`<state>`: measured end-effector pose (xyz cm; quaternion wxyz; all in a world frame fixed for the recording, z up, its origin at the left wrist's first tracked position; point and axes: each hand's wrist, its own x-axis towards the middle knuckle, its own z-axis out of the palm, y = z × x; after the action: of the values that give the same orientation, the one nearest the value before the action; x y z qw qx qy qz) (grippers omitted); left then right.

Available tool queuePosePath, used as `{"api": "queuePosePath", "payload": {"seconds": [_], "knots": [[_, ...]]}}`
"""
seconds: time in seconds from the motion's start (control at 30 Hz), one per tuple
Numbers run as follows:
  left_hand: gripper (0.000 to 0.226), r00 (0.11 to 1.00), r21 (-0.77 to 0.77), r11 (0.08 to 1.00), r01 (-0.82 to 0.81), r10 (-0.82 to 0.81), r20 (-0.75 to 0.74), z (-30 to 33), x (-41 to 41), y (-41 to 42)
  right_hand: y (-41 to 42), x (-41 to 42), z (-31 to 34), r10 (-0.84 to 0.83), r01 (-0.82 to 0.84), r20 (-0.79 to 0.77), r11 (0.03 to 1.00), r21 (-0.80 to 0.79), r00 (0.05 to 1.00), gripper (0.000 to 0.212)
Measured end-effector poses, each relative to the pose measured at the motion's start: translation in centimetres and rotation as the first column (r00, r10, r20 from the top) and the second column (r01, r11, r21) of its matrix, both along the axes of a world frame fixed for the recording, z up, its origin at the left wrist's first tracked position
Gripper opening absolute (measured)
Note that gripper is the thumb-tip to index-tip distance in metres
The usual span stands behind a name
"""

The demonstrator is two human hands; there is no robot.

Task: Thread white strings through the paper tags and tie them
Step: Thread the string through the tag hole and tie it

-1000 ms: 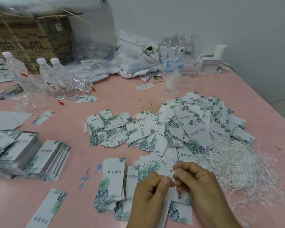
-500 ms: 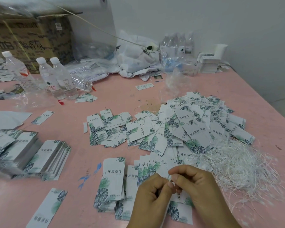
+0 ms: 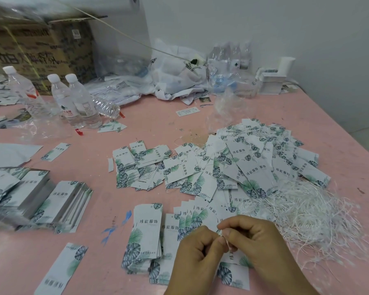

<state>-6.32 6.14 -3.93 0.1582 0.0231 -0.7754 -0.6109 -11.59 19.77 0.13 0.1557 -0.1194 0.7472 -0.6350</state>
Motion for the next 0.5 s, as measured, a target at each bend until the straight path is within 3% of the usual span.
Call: {"api": "queuePosePath", "payload": {"seconds": [0.5], "knots": [[0.031, 0.997, -0.152, 0.986, 0.064, -0.058, 0.042, -1.0, -0.1, -0.1, 1.5, -0.5, 0.4, 0.180, -0.147, -0.136, 0.964, 0.223, 0.974, 0.034]]}}
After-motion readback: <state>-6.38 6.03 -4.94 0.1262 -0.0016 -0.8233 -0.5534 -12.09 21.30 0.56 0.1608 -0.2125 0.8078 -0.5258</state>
